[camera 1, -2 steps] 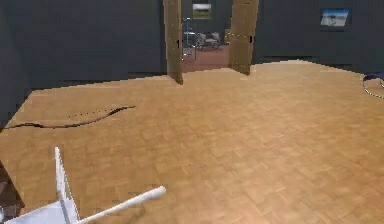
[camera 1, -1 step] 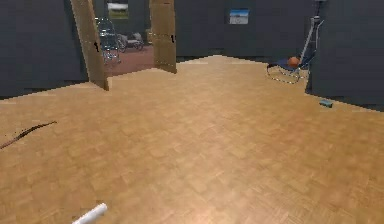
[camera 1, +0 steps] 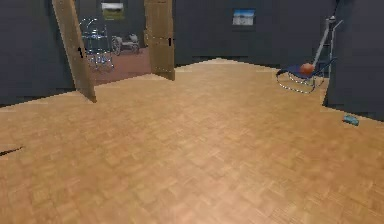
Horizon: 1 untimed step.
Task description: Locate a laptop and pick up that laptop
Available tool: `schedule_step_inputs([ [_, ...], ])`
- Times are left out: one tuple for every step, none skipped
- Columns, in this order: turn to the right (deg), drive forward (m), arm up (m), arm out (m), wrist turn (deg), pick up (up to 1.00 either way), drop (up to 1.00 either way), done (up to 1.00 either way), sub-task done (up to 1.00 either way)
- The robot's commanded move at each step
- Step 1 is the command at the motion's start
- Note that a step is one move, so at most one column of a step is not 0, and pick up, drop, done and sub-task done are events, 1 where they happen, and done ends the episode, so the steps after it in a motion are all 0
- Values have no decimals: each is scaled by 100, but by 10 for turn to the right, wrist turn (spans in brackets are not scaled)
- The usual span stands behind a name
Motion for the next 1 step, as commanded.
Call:
schedule_step_inputs([
  [450,0,0,0,0,0,0,0,0],
])
